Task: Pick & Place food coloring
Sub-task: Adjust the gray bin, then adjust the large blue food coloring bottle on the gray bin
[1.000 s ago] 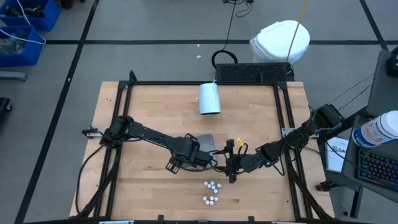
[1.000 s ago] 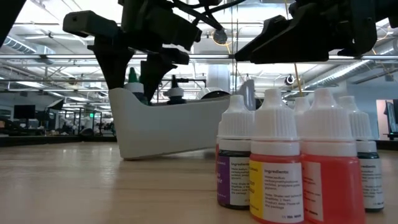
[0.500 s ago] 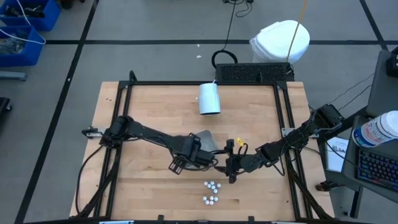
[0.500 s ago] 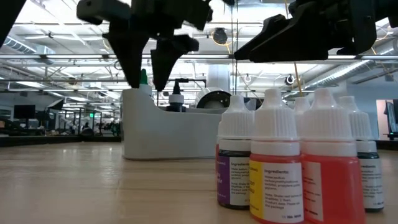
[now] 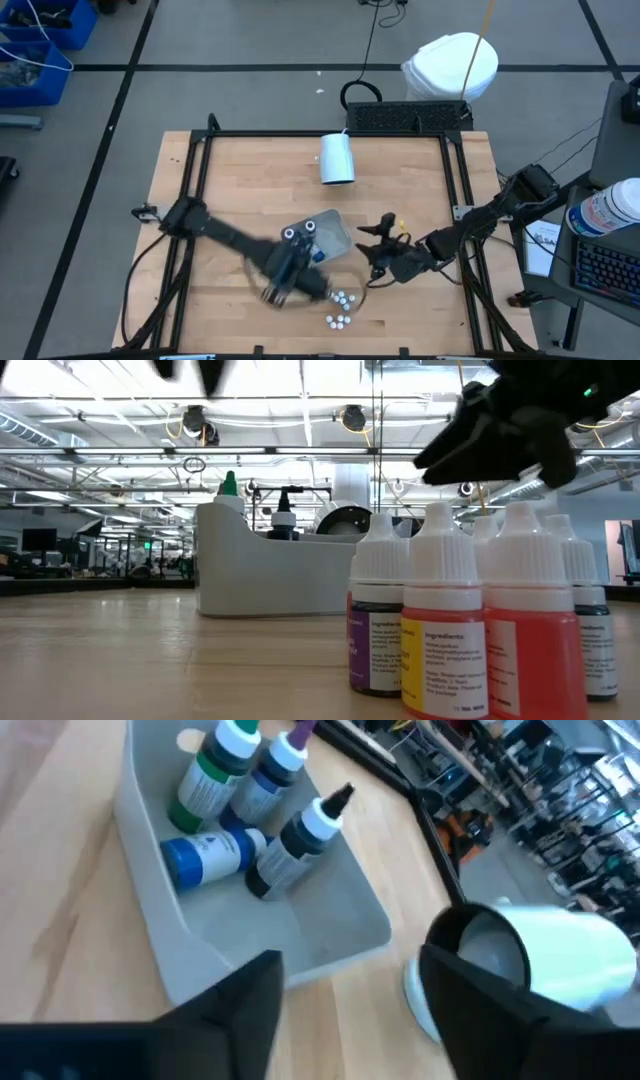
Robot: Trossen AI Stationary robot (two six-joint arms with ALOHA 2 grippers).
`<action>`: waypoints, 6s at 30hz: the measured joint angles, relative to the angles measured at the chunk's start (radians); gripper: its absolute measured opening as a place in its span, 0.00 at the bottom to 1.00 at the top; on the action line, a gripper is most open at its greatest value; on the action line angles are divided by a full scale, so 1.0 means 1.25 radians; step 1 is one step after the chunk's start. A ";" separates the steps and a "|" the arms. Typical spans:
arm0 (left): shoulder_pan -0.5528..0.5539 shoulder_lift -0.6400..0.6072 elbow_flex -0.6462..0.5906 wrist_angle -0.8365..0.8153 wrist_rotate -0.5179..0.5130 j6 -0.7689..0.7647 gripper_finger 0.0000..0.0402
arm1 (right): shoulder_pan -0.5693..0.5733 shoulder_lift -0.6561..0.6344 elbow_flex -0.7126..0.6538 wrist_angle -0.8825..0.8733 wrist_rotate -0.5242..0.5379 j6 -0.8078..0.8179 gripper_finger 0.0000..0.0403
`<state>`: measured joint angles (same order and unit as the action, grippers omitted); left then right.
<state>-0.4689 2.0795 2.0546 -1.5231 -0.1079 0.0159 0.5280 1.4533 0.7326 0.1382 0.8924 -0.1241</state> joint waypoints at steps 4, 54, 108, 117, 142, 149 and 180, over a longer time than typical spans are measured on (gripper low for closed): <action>-0.090 -0.001 -0.062 0.091 -0.037 -0.072 0.11 | 0.012 -0.073 -0.028 -0.067 -0.010 0.079 0.31; -0.058 -0.005 -0.587 0.346 -0.438 -0.812 0.01 | -0.222 0.184 -0.306 0.730 -0.572 0.213 0.00; -0.007 -0.005 -0.587 0.357 -0.438 -0.678 0.01 | -0.348 0.199 -0.188 0.496 -0.566 0.131 0.00; -0.006 -0.005 -0.587 0.330 -0.437 -0.685 0.01 | -0.273 0.235 -0.175 0.494 -0.564 0.195 0.00; -0.007 -0.005 -0.588 0.283 -0.403 -0.731 0.02 | -0.169 0.232 -0.143 0.438 -0.464 0.214 0.00; -0.051 -0.005 -0.584 0.268 -0.369 -0.776 0.04 | -0.169 0.232 -0.143 0.437 -0.466 0.215 0.00; -0.305 -0.178 -0.788 0.290 -0.775 -1.155 0.01 | -0.146 0.047 0.097 0.145 -0.491 0.042 0.00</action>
<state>-0.8499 1.8576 1.0701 -1.1601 -1.0760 -1.4275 0.3457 1.5124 0.8543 0.3194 0.2782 -0.0713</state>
